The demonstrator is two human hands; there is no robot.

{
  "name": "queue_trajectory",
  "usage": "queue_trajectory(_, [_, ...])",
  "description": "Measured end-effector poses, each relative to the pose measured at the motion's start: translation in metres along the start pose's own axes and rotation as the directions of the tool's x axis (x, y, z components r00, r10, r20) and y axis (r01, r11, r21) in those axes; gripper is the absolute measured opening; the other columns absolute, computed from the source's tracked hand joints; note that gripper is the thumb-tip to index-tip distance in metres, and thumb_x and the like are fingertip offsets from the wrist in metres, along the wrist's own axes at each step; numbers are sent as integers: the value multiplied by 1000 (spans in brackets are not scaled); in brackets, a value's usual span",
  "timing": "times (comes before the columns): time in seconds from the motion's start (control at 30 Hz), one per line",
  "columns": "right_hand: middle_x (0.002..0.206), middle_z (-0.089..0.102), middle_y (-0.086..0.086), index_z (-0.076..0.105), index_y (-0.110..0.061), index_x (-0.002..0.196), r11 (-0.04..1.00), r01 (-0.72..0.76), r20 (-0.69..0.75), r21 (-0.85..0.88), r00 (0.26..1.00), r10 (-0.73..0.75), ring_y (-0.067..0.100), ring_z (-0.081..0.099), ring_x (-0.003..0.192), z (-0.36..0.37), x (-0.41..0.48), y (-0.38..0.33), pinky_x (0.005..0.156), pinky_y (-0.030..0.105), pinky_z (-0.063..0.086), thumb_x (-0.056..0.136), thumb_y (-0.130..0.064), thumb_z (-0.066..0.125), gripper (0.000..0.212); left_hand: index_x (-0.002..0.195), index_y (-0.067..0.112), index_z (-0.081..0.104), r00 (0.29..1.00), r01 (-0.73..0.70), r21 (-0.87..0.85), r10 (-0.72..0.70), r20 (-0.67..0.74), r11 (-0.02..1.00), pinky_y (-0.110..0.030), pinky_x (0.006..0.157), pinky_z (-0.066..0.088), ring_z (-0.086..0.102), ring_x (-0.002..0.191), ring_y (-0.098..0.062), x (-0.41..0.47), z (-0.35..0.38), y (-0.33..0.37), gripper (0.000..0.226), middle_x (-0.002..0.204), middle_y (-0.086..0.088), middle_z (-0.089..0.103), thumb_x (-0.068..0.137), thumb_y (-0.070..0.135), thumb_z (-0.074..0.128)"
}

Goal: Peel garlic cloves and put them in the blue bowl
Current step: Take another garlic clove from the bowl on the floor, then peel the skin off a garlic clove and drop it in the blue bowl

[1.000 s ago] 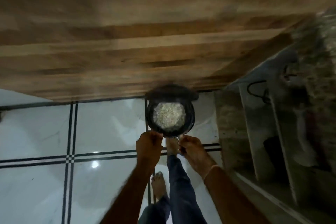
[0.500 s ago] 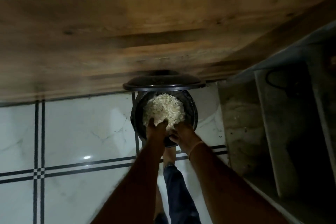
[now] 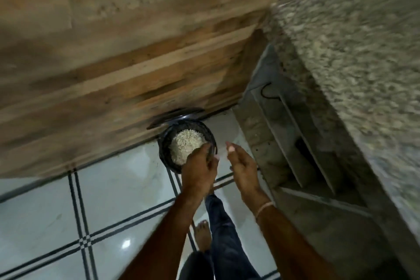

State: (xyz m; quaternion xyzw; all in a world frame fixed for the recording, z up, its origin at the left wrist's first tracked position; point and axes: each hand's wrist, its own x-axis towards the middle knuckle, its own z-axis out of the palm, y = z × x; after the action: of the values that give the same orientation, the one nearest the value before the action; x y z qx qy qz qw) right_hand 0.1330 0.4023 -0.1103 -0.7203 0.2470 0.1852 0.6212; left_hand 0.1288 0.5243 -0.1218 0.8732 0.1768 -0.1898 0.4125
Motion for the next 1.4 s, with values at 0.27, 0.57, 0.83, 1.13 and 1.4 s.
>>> queue_trajectory(0.27, [120, 66, -2, 68, -19, 126, 838, 453, -291, -304, 794, -534, 11, 62, 112, -172, -140, -9, 96, 26, 50, 107, -36, 48, 32, 140, 23, 60, 839, -544, 132, 538, 77, 829, -45, 102, 50, 59, 123, -25, -144, 41, 137, 45, 136, -1, 63, 97, 37, 57])
queue_trajectory(0.57, [130, 60, -8, 63, -26, 134, 877, 313, -536, -364, 700, -472, 6, 56, 122, -351, -190, 34, 101, 20, 45, 107, -38, 46, 35, 142, 21, 59, 640, -761, 141, 699, 318, 633, -30, 103, 42, 55, 129, -21, -202, 186, 267, 45, 143, 0, 60, 98, 22, 64])
queue_trajectory(0.83, [129, 57, -9, 59, -27, 136, 909, 154, -662, -387, 639, -391, 16, 60, 116, -493, -197, 87, 91, 36, 55, 106, -27, 51, 31, 125, 22, 67, 619, -763, 157, 639, 457, 627, -37, 89, 55, 63, 112, -19, -224, 312, 332, 35, 122, 3, 65, 91, 26, 76])
queue_trajectory(1.13, [125, 60, 7, 66, -19, 129, 881, -165, -777, -443, 560, -287, 33, 55, 110, -563, -178, 136, 86, 44, 52, 103, -22, 56, 28, 91, 19, 62, 581, -797, 235, 599, 552, 556, -38, 67, 54, 60, 80, -18, -220, 356, 332, 18, 88, 3, 60, 89, 8, 76])
queue_trajectory(1.4, [139, 55, 1, 65, -30, 128, 835, -306, -790, -457, 572, -223, 27, 46, 121, -560, -170, 131, 86, 42, 44, 97, -19, 66, 33, 102, 17, 73, 453, -861, 49, 719, 527, 506, -27, 69, 56, 63, 78, -7, -222, 349, 380, 10, 92, 6, 68, 94, 11, 71])
